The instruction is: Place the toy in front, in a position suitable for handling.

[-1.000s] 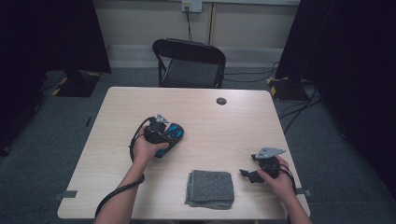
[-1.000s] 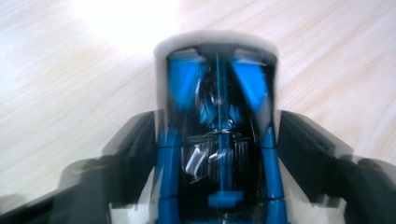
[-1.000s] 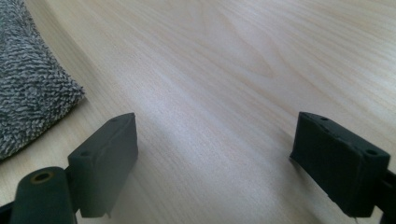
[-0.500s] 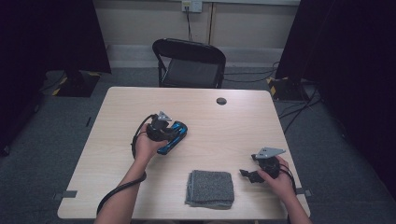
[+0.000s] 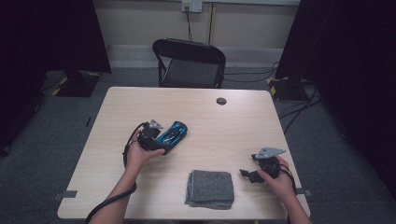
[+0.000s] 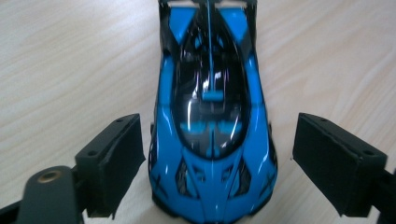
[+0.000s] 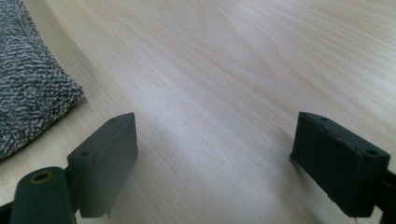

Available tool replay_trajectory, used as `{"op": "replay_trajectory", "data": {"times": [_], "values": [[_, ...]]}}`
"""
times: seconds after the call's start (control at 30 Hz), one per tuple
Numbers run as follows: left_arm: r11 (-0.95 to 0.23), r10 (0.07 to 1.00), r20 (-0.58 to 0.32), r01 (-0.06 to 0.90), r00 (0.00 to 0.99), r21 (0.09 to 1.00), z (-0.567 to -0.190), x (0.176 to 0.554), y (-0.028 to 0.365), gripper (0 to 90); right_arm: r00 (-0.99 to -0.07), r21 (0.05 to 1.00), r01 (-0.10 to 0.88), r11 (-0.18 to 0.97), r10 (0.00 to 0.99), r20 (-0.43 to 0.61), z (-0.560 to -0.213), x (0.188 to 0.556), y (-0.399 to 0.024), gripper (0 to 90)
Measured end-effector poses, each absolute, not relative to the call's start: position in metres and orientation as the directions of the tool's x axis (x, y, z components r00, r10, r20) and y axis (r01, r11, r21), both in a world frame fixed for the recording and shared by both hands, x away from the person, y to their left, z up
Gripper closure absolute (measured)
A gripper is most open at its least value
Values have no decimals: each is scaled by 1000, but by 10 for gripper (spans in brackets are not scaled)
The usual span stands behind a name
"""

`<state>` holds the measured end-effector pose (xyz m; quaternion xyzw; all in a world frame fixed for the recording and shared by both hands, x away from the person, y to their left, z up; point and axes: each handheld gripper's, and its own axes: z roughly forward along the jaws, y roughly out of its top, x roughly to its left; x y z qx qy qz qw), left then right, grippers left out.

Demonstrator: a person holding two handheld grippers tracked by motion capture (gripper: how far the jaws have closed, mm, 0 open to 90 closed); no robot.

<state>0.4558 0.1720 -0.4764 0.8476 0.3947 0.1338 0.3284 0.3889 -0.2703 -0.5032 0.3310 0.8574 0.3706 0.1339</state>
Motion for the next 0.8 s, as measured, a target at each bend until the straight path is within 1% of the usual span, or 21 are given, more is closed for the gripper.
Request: {"op": "replay_trajectory", "data": {"times": [0.1, 0.2, 0.3, 0.33, 0.4, 0.53, 0.63, 0.7, 0.73, 0.8], "values": [[-485, 762, 4, 568, 647, 665, -483, 451, 173, 158, -745, 724, 468, 506, 667, 15, -503, 389, -270, 137], [-479, 770, 15, 562, 638, 675, -488, 450, 176, 159, -745, 724, 468, 506, 667, 16, -503, 389, -270, 136], [-458, 777, -14, 581, 629, 672, -494, 451, 177, 154, -745, 724, 468, 506, 667, 16, -503, 389, -270, 136], [-466, 775, -3, 575, 632, 673, -497, 450, 177, 156, -745, 724, 468, 506, 667, 16, -503, 389, -270, 136], [-459, 768, -18, 570, 640, 682, -500, 449, 177, 150, -745, 724, 468, 506, 667, 16, -503, 389, -270, 136], [-456, 767, -17, 563, 642, 690, -501, 449, 177, 142, -745, 724, 468, 506, 667, 15, -503, 389, -270, 136], [-445, 755, -23, 538, 655, 716, -503, 448, 180, 163, -743, 725, 469, 505, 670, 14, -503, 388, -270, 136], [-445, 740, -21, 514, 672, 734, -504, 447, 182, 235, -742, 725, 469, 504, 670, 14, -503, 387, -270, 140], [-456, 734, -8, 502, 679, 735, -504, 447, 184, 240, -752, 725, 463, 510, 659, 18, -503, 386, -270, 137], [-455, 735, -9, 502, 679, 735, -504, 447, 184, 245, -761, 724, 456, 517, 649, 16, -503, 387, -270, 137]]}}
